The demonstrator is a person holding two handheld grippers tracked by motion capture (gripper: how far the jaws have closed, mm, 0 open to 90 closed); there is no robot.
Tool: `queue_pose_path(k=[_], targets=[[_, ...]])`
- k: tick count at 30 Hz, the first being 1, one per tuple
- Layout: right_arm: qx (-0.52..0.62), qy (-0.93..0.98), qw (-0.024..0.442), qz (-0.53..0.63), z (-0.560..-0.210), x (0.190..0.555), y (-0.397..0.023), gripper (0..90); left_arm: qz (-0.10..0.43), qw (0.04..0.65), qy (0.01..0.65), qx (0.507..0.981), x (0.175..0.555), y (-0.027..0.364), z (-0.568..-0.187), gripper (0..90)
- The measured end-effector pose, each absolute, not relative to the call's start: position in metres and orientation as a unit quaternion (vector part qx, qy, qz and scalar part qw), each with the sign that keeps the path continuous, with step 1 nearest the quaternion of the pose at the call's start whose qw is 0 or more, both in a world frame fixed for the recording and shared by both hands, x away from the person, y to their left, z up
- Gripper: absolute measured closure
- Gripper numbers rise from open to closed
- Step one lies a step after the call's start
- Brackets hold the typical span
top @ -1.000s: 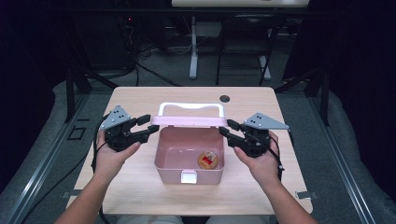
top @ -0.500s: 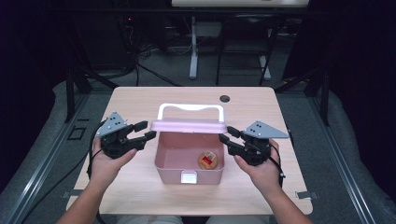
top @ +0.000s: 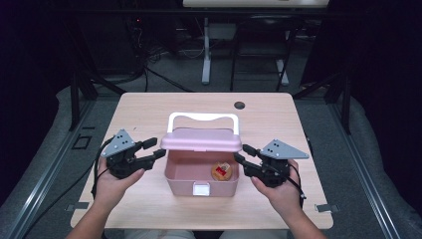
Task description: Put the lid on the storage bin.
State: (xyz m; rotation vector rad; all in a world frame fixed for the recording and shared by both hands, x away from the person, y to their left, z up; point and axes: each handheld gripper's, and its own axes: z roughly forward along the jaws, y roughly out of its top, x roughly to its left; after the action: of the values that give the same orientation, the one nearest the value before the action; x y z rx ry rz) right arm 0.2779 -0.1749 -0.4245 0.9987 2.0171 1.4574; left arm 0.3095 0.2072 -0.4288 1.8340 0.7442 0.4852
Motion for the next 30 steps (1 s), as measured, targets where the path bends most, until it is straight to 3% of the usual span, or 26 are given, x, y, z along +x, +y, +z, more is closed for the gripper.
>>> queue_pose_path(k=[30], targets=[[0.39,0.722,0.214,0.53,-0.455,0.26,-0.195,62.9,0.189,0.524,0.316,0.768,0.293,0.21,-0.459,51.7]])
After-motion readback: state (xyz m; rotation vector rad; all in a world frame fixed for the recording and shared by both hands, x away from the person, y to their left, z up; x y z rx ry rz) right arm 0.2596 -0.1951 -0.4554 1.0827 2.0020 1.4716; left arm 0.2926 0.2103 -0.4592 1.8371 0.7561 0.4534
